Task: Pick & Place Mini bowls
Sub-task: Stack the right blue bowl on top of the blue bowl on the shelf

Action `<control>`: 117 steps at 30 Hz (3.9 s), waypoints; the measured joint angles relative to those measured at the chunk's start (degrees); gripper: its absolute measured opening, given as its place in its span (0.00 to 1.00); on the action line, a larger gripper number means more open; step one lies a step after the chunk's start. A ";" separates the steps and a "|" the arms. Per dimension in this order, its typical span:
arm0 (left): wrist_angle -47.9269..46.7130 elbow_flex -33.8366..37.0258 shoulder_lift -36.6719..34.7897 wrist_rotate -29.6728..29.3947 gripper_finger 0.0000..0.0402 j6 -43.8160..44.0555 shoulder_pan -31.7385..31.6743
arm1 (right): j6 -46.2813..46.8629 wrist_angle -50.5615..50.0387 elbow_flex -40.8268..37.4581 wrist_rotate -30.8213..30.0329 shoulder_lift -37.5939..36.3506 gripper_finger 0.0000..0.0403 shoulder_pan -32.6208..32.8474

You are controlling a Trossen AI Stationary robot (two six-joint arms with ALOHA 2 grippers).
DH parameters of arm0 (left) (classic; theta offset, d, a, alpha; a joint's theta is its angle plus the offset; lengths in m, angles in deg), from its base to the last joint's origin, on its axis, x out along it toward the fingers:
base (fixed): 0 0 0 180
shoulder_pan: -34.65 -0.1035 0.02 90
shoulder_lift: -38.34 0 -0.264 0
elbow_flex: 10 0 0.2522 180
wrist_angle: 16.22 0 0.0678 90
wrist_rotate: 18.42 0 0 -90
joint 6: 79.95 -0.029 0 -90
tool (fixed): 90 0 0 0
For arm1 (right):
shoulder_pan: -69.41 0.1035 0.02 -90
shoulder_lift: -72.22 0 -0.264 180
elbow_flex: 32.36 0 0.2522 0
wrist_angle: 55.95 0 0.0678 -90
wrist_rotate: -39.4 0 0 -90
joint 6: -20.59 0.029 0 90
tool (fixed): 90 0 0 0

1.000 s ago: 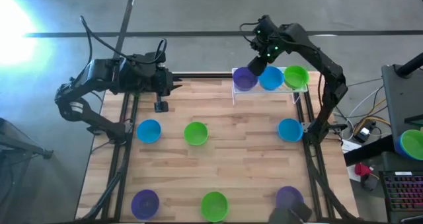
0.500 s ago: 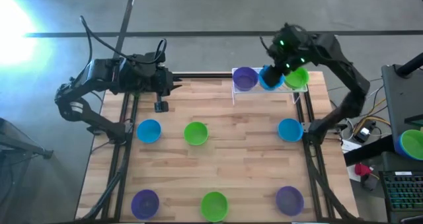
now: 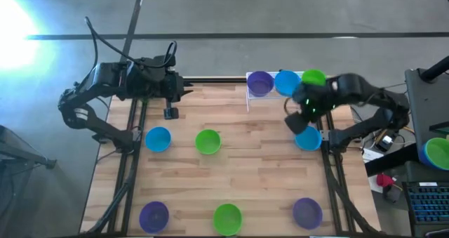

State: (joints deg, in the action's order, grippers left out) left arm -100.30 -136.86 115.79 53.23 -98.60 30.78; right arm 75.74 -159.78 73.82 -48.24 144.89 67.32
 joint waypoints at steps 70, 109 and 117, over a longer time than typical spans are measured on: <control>2.83 0.00 0.00 0.48 0.16 0.36 0.01 | 21.66 33.93 -59.50 -8.14 -0.27 0.13 9.95; 2.81 0.00 0.00 0.48 0.16 0.23 0.01 | 4.23 13.63 -17.30 -11.81 -0.25 0.02 9.93; 2.81 0.00 0.00 0.48 0.16 0.23 0.01 | -1.46 13.76 -13.37 -13.21 -0.25 0.02 8.56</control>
State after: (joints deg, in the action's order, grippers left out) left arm -97.49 -136.86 115.79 53.71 -98.37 30.79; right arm 74.28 -146.02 60.46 -61.45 144.64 75.88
